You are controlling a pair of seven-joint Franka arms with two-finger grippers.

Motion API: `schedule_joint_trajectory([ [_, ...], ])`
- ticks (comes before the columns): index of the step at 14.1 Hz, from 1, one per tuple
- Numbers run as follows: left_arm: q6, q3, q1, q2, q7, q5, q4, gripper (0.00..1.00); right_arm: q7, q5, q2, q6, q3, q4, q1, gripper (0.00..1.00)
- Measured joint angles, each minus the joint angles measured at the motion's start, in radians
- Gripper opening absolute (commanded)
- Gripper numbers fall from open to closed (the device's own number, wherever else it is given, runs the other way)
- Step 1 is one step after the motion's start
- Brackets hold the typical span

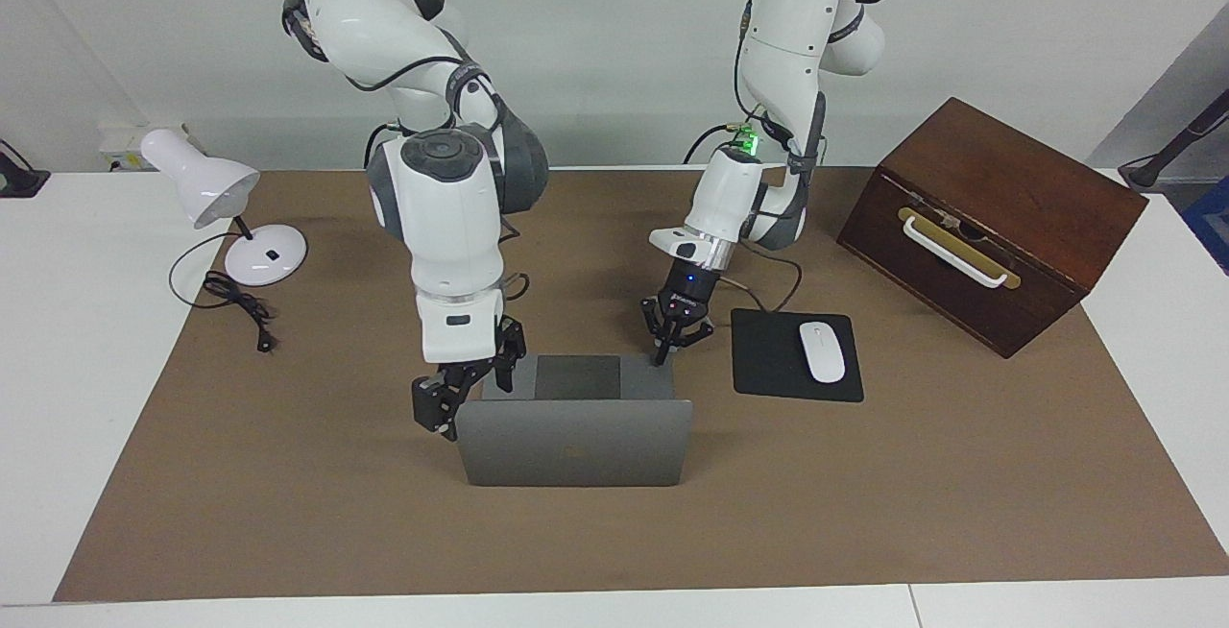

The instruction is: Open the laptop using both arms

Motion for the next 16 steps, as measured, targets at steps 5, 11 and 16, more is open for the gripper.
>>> schedule_joint_trajectory([
  [5, 0.0, 0.001, 0.001, 0.012, -0.001, -0.022, 0.018, 0.0, 0.0, 0.061, -0.073, -0.136, -0.001, 0.003, -0.015, 1.0],
  [11, -0.005, 0.005, 0.006, 0.047, -0.011, -0.04, 0.092, 0.0, 0.047, 0.192, -0.161, -0.273, -0.001, -0.033, -0.085, 1.0],
  [16, -0.154, 0.01, 0.018, 0.025, -0.016, -0.041, 0.165, 0.0, 0.205, 0.253, -0.267, -0.328, -0.001, -0.138, -0.102, 1.0],
])
